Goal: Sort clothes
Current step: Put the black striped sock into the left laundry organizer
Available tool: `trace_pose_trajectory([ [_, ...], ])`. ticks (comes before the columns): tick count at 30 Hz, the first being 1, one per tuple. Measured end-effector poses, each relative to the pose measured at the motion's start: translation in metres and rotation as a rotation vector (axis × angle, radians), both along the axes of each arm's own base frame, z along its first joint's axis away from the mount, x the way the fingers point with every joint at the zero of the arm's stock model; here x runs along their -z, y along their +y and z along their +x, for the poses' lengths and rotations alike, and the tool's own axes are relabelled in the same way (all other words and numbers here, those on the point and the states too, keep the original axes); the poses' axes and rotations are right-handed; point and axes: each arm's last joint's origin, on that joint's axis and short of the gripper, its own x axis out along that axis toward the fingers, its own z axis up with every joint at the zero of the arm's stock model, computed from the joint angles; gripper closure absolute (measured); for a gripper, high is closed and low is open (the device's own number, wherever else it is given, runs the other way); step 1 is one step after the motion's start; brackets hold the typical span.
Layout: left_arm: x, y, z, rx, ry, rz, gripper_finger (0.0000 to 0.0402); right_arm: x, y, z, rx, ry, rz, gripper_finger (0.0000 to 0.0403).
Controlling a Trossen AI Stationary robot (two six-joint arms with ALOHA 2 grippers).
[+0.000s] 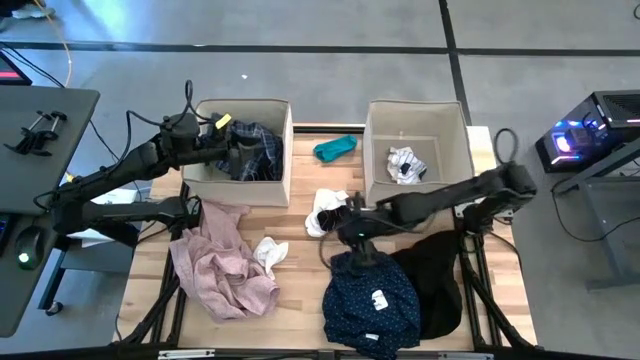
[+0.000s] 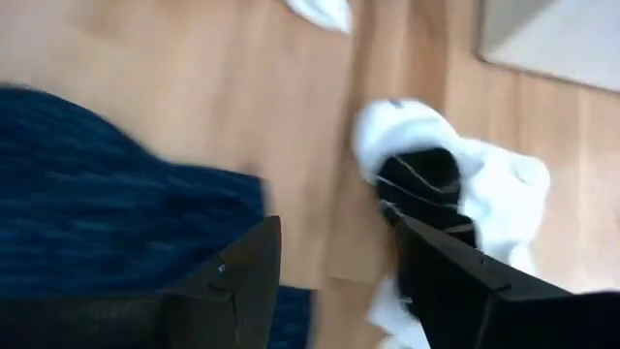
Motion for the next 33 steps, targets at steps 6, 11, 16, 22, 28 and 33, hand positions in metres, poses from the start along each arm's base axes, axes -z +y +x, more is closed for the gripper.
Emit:
trace_pose_trajectory([
  [6, 0.000, -0.003, 0.001, 0.039, 0.000, 0.002, 0.0177, 0.047, -0.028, 0.024, 0.004, 0.115, -0.058, 0.0240],
  [11, 0.000, -0.006, 0.003, 0.065, 0.006, 0.019, 0.0177, 0.078, -0.040, 0.038, 0.065, 0.152, -0.050, 0.0290],
  [16, 0.002, -0.006, 0.004, 0.061, 0.015, -0.008, 0.0177, 0.087, -0.049, 0.040, 0.128, 0.177, -0.035, 0.0371],
  [22, 0.001, -0.013, 0.011, 0.242, 0.011, 0.079, 0.0177, 0.030, -0.055, 0.040, 0.293, 0.031, -0.047, 0.0389],
  [28, -0.012, -0.031, 0.025, 0.385, -0.093, 0.393, 0.0177, -0.049, -0.060, 0.042, 0.303, -0.230, -0.006, 0.0398],
  [33, -0.018, -0.037, 0.045, 0.411, -0.190, 0.515, 0.0177, -0.097, -0.063, 0.052, 0.234, -0.424, 0.003, 0.0400],
])
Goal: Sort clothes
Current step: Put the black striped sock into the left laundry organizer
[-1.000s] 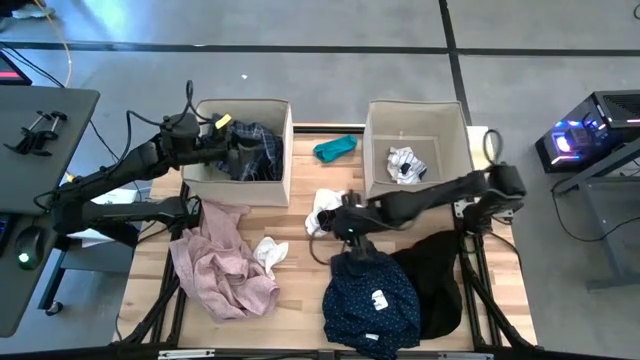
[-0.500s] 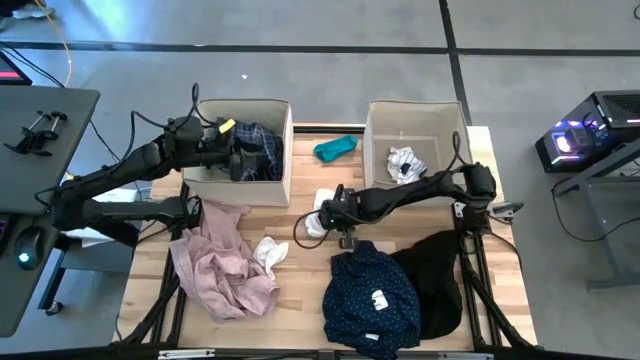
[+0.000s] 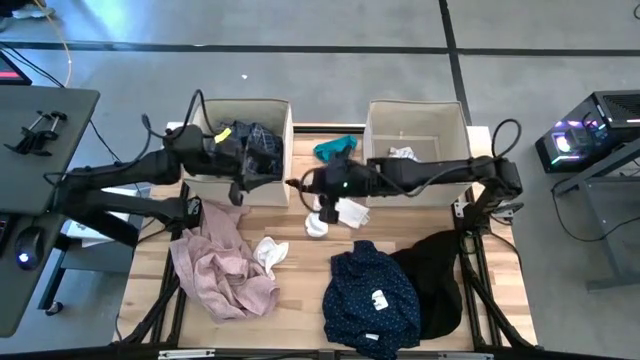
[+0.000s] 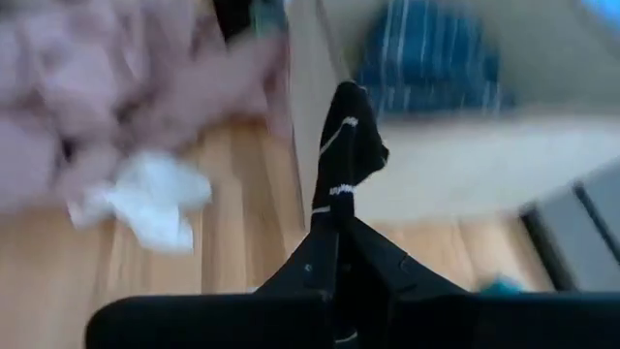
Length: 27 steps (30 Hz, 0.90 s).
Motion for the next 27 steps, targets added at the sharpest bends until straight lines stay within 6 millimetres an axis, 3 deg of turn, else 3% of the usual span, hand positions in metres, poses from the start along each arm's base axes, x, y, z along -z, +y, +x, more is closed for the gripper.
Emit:
trace_pose_trajectory([
  [7, 0.009, 0.003, 0.019, 0.005, 0.022, -0.071, 0.0177, -0.036, -0.005, 0.007, -0.045, -0.185, -0.011, 0.0399],
  [16, 0.023, 0.004, 0.019, -0.057, 0.161, -0.096, 0.0188, -0.040, -0.006, 0.007, -0.046, -0.198, -0.008, 0.0399],
  [21, 0.030, 0.005, 0.018, -0.074, 0.230, -0.107, 0.0247, -0.040, -0.006, 0.007, -0.044, -0.198, -0.005, 0.0399],
  [27, 0.030, 0.004, 0.017, -0.052, 0.228, -0.110, 0.0378, -0.048, -0.009, 0.010, 0.016, -0.311, 0.094, 0.0389],
])
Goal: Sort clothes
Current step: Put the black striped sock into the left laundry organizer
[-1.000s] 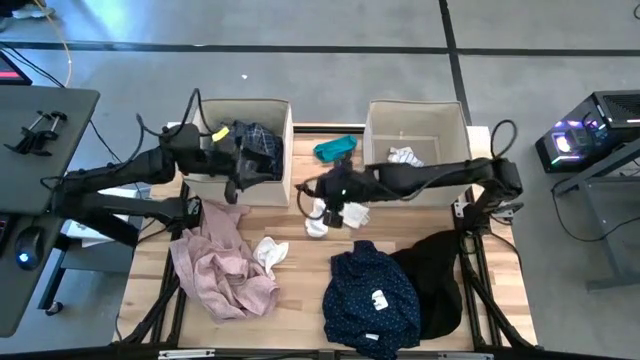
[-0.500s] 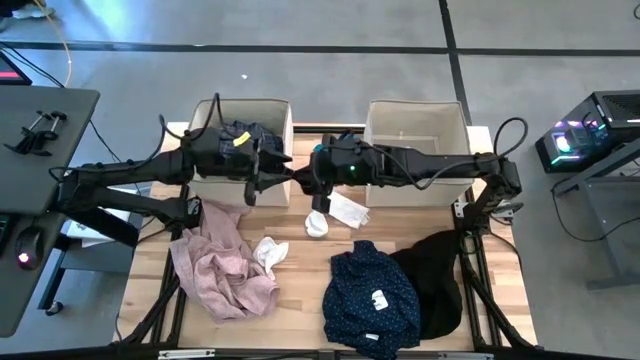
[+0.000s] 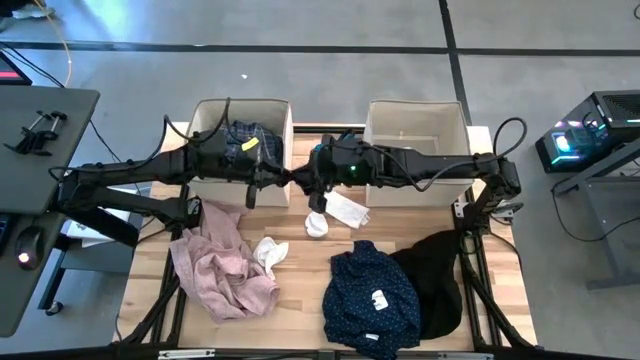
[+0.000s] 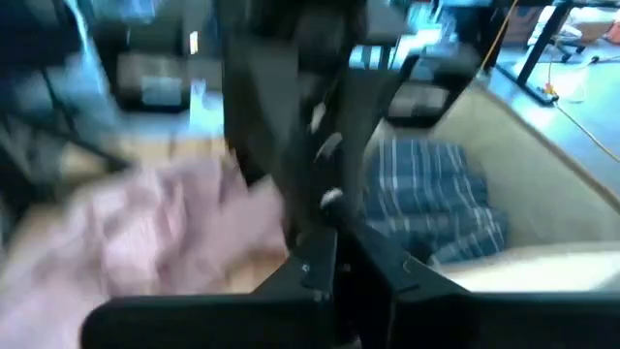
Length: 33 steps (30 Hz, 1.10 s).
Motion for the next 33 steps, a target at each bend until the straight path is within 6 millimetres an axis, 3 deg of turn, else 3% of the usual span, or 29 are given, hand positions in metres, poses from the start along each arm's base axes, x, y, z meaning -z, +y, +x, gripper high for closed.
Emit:
trace_pose_trajectory([
  [3, -0.003, 0.000, -0.001, -0.009, -0.004, 0.002, 0.0388, -0.015, -0.005, -0.001, 0.028, -0.134, 0.051, 0.0365],
  [6, -0.021, 0.001, -0.006, -0.084, -0.030, 0.056, 0.0394, -0.032, -0.013, -0.010, 0.054, -0.221, 0.080, 0.0329],
  [10, -0.051, 0.007, -0.022, -0.318, 0.003, 0.192, 0.0397, -0.051, -0.022, -0.029, 0.086, -0.270, 0.085, 0.0280],
  [14, -0.061, 0.019, -0.038, -0.549, 0.147, 0.303, 0.0398, -0.069, -0.027, -0.049, 0.100, -0.320, 0.080, 0.0254],
  [18, -0.046, 0.037, -0.048, -0.692, 0.340, 0.286, 0.0398, -0.074, -0.027, -0.056, 0.103, -0.318, 0.079, 0.0247],
  [21, -0.020, 0.052, -0.051, -0.769, 0.488, 0.216, 0.0384, -0.072, -0.027, -0.056, 0.104, -0.292, 0.080, 0.0247],
  [27, 0.021, 0.071, -0.057, -0.896, 0.577, 0.059, 0.0298, -0.057, -0.026, -0.059, 0.116, -0.141, 0.109, 0.0247],
  [30, 0.023, 0.076, -0.062, -0.932, 0.562, -0.035, 0.0244, -0.049, -0.026, -0.061, 0.136, -0.067, 0.162, 0.0247],
  [33, 0.011, 0.077, -0.066, -0.930, 0.506, -0.131, 0.0203, -0.038, -0.026, -0.061, 0.150, 0.028, 0.180, 0.0247],
])
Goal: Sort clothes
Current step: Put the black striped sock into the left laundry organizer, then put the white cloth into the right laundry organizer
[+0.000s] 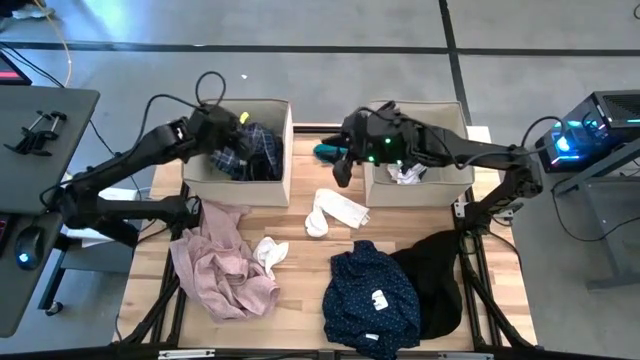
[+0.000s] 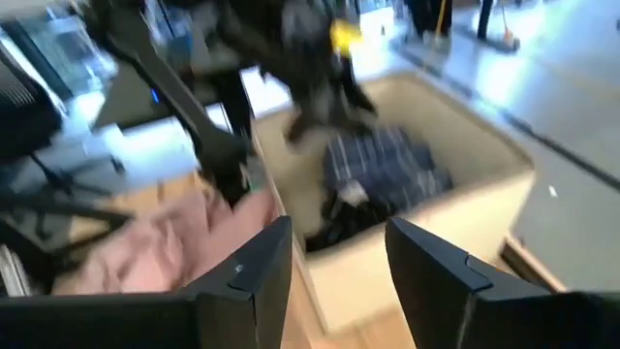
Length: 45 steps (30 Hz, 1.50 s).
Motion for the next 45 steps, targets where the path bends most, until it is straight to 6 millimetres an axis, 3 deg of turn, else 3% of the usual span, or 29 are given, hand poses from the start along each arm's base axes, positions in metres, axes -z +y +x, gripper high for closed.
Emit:
trace_pose_trajectory([
  [6, -0.041, -0.010, 0.001, 0.129, -0.184, -0.055, 0.0185, 0.033, 0.000, 0.015, -0.037, 0.202, -0.003, 0.0247],
  [11, -0.064, -0.025, 0.008, 0.272, -0.298, -0.058, 0.0187, 0.081, 0.000, 0.044, -0.156, 0.396, -0.024, 0.0247],
  [17, -0.067, -0.039, 0.019, 0.375, -0.331, -0.055, 0.0188, 0.158, -0.004, 0.080, -0.153, 0.623, 0.027, 0.0247],
  [22, -0.062, -0.045, 0.023, 0.413, -0.305, -0.068, 0.0188, 0.214, -0.012, 0.098, -0.030, 0.727, 0.166, 0.0247],
  [27, -0.063, -0.046, 0.023, 0.413, -0.304, -0.058, 0.0188, 0.254, -0.020, 0.104, 0.104, 0.813, 0.238, 0.0259],
  [31, -0.063, -0.046, 0.023, 0.406, -0.302, -0.053, 0.0188, 0.277, -0.019, 0.104, 0.104, 0.892, 0.245, 0.0280],
  [34, -0.063, -0.046, 0.023, 0.403, -0.301, -0.051, 0.0188, 0.284, -0.018, 0.104, 0.063, 0.927, 0.256, 0.0306],
  [39, -0.063, -0.046, 0.023, 0.402, -0.301, -0.050, 0.0188, 0.276, -0.011, 0.102, 0.031, 0.930, 0.242, 0.0390],
  [42, -0.063, -0.046, 0.023, 0.398, -0.307, -0.054, 0.0188, 0.256, -0.005, 0.097, 0.023, 0.907, 0.240, 0.0388],
  [45, -0.064, -0.046, 0.023, 0.394, -0.319, -0.057, 0.0188, 0.215, 0.003, 0.084, 0.023, 0.856, 0.223, 0.0398],
])
